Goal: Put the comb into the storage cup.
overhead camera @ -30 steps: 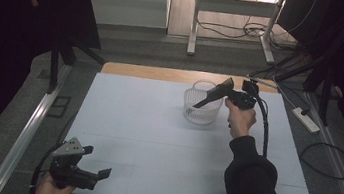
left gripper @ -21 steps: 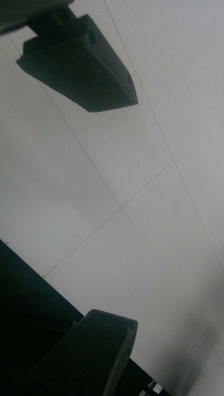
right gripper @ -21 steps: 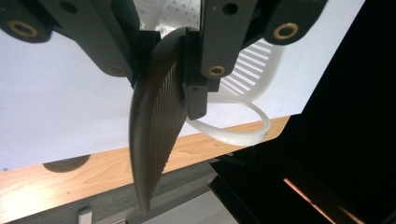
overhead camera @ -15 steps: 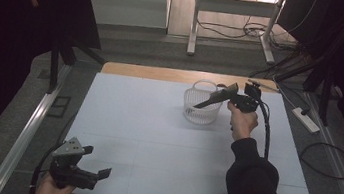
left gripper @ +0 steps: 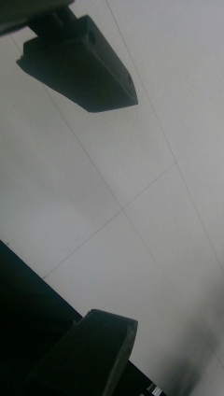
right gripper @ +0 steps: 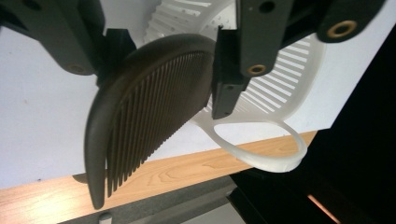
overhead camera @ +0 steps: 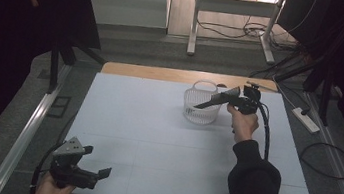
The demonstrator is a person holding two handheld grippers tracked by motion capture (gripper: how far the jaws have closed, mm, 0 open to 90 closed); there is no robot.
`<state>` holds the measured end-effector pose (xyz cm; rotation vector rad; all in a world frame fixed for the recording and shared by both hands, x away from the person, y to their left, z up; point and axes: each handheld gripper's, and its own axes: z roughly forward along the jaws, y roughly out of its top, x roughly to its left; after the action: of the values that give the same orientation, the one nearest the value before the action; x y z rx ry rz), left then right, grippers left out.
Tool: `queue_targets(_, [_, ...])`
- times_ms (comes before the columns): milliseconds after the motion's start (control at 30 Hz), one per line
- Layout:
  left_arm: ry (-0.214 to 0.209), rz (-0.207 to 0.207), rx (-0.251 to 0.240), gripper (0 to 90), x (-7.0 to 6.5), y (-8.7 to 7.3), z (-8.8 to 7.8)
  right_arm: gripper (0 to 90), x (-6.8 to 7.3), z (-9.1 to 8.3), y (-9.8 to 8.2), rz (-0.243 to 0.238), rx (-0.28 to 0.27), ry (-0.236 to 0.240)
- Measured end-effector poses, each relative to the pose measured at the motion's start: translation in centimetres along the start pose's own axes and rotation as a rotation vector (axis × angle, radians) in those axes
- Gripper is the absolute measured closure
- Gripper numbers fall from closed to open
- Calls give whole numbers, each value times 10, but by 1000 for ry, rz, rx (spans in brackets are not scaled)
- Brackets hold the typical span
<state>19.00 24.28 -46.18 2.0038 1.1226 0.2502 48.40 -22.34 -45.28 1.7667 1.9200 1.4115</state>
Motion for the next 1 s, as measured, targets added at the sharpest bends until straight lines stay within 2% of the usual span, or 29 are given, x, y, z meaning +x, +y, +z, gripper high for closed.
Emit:
queue_targets(233, [-1, -1, 1, 5, 0, 0, 0, 457, 0, -1, 1, -20, 11, -6])
queue_targets(467, [-6, -4, -1, 6, 1, 0, 0, 349, 2, -2, 0, -73, 31, -34])
queue_targets(667, [-8, -2, -1, 8, 0, 0, 0, 306, 5, -6, 1, -114, 29, -54])
queue_targets(1000, [-5, -5, -10, 6, 0, 0, -1, 225, 9, -9, 1, -141, 55, -32])
